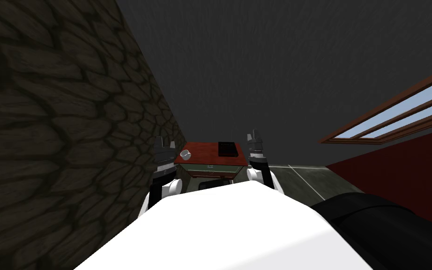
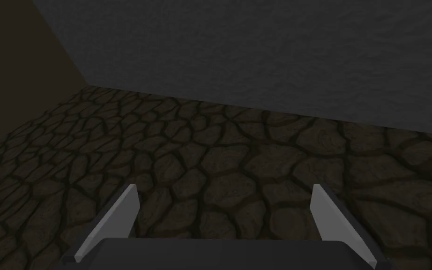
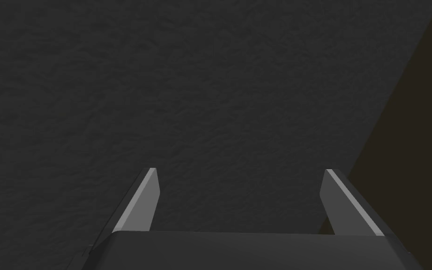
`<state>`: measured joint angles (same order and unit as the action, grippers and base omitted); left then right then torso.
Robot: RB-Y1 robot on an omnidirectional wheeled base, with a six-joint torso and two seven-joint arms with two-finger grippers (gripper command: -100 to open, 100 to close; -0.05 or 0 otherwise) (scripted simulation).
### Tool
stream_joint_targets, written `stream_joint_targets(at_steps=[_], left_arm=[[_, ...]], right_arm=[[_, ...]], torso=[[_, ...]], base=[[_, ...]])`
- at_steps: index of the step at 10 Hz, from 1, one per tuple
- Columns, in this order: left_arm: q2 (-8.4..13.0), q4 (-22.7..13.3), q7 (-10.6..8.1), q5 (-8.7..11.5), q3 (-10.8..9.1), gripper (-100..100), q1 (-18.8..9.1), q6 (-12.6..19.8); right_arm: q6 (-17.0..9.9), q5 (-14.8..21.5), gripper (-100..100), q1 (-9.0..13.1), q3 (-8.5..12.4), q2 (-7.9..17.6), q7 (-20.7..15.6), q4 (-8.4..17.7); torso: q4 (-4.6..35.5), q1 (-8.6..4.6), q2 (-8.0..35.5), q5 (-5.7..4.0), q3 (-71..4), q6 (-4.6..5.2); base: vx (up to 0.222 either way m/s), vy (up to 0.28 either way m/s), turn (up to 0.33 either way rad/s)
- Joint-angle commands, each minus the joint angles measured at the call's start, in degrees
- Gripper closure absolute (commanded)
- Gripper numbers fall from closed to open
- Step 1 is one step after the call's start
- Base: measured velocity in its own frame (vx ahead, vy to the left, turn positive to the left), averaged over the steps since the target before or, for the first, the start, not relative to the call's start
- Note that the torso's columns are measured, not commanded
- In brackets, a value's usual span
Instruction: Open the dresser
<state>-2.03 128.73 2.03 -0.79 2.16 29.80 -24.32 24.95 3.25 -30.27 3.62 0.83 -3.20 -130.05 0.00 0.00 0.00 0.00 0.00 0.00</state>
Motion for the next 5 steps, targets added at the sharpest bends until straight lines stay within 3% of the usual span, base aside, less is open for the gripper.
stream_joint_targets(at_steps=[1,5], left_arm=[[0.0,0.0,0.0,0.0,0.0,0,0.0,0.0],[0.0,0.0,0.0,0.0,0.0,0,0.0,0.0]], right_arm=[[0.0,0.0,0,0.0,0.0,0.0,0.0,0.0],[0.0,0.0,0,0.0,0.0,0.0,0.0,0.0]], torso=[[2.4,0.03,2.4,0.01,-4.6,0.0],[18.4,-0.01,18.4,0.0,-36.9,0.0]], base=[[-0.007,0.002,-0.001],[0.0,0.0,0.0]])
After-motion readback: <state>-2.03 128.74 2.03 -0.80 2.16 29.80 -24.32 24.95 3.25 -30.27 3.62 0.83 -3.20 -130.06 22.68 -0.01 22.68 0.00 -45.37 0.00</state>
